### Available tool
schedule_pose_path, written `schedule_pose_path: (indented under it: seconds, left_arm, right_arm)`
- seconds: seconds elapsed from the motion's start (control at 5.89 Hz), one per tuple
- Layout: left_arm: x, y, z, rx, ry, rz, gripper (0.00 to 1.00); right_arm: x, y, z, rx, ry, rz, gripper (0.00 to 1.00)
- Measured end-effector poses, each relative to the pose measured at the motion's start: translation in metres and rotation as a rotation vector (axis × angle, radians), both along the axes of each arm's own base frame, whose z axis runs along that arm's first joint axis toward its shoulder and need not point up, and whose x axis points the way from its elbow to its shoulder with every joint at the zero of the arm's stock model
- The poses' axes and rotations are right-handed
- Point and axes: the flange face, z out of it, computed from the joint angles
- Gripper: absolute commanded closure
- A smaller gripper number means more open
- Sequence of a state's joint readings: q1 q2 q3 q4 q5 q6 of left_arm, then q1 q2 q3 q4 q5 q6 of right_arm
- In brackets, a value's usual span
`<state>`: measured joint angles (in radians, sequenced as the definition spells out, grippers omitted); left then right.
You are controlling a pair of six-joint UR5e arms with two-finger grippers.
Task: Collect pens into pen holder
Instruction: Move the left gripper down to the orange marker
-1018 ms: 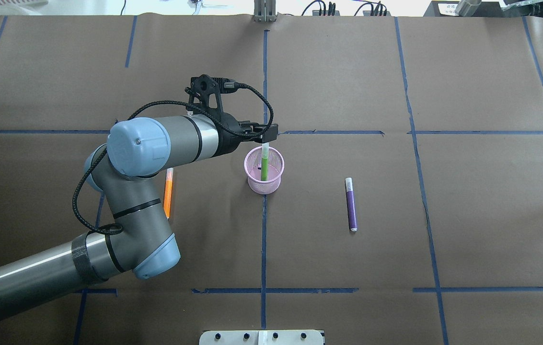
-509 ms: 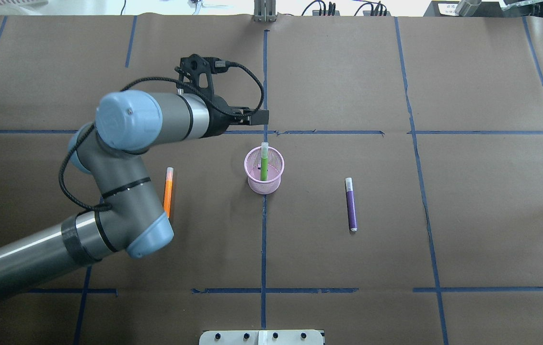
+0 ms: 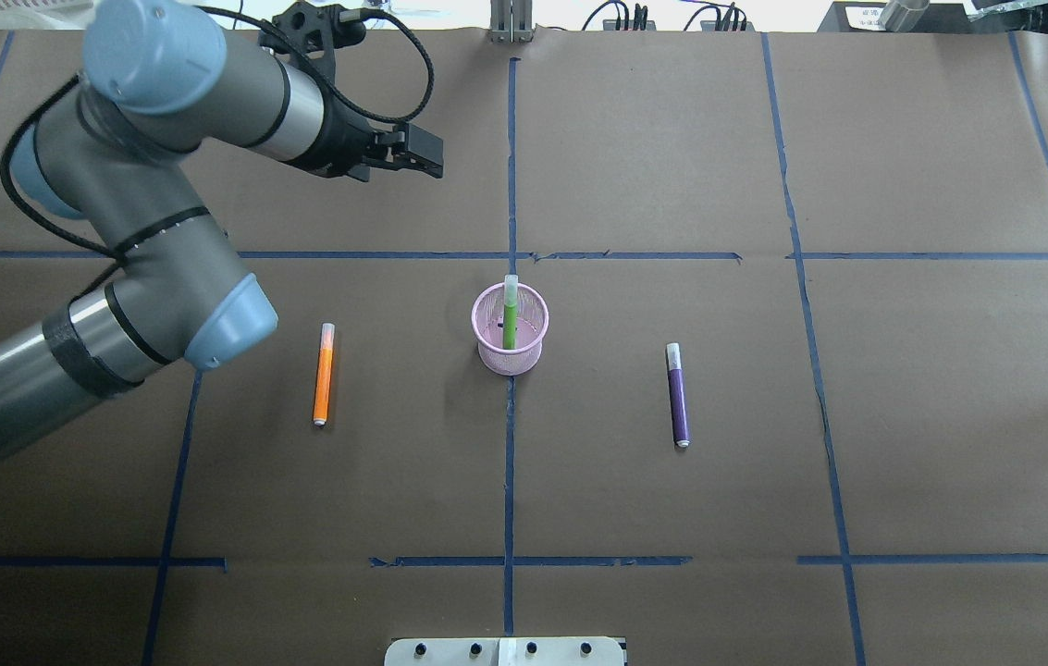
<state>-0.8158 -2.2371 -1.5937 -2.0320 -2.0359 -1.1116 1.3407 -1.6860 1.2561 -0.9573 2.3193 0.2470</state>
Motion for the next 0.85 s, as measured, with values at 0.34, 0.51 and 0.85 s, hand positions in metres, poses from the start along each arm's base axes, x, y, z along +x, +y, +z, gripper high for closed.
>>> schedule_pose_path:
  seconds: [0.34, 0.51, 0.85]
  left_arm:
    - [-0.019, -0.015, 0.015, -0.147, -0.065, 0.063, 0.00]
    - [-0.021, -0.018, 0.024, -0.201, -0.106, 0.080, 0.00]
    - [-0.025, -0.022, 0.032, -0.242, -0.149, 0.089, 0.00]
  right_arm:
    - [0.003, 0.010, 0.007, -0.017, 0.006, 0.000, 0.33]
    - [0.004, 0.014, 0.010, -0.024, 0.010, 0.001, 0.56]
    - [0.006, 0.016, 0.012, -0.029, 0.012, 0.006, 0.90]
